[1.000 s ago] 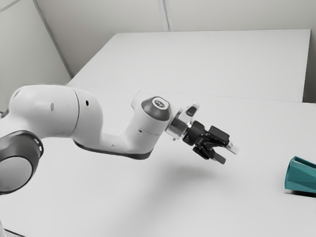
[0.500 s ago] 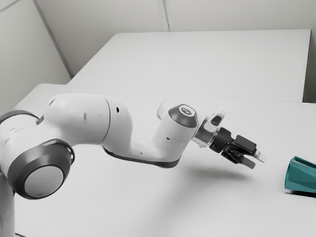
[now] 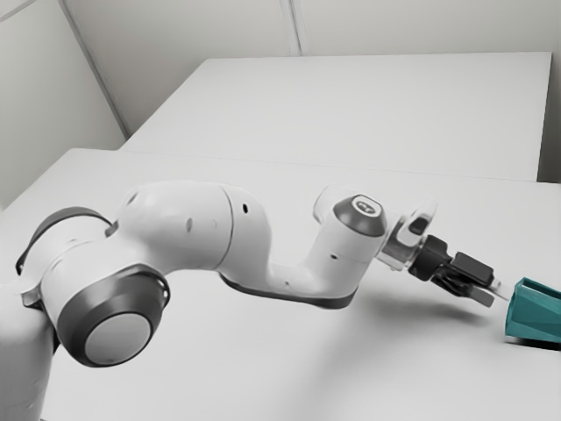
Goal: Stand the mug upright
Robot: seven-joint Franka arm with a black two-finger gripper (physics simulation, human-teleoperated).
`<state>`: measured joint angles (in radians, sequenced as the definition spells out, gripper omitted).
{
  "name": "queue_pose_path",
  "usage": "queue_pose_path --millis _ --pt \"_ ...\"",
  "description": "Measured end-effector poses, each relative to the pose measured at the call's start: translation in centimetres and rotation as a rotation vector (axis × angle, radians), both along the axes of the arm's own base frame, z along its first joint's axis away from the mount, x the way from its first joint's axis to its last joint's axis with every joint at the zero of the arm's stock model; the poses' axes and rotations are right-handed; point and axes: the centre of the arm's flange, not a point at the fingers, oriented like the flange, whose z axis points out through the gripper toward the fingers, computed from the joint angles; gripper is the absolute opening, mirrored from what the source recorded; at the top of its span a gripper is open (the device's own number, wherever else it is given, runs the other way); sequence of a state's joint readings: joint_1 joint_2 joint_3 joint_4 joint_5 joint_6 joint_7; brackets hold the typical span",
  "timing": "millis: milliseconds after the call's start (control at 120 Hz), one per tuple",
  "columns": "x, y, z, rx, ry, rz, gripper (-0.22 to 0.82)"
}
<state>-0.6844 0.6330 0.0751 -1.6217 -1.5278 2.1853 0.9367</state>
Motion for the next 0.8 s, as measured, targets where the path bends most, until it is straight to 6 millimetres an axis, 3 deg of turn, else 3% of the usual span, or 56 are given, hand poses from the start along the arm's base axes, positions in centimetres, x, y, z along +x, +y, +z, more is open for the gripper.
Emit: queue_pose_path --millis 642,800 --pt "-0.3 -4.9 -2.0 -0.033 -0.058 -0.068 0.57" --pt "-0.5 -5.3 -2.0 -0.037 -0.064 -0.072 0.48"
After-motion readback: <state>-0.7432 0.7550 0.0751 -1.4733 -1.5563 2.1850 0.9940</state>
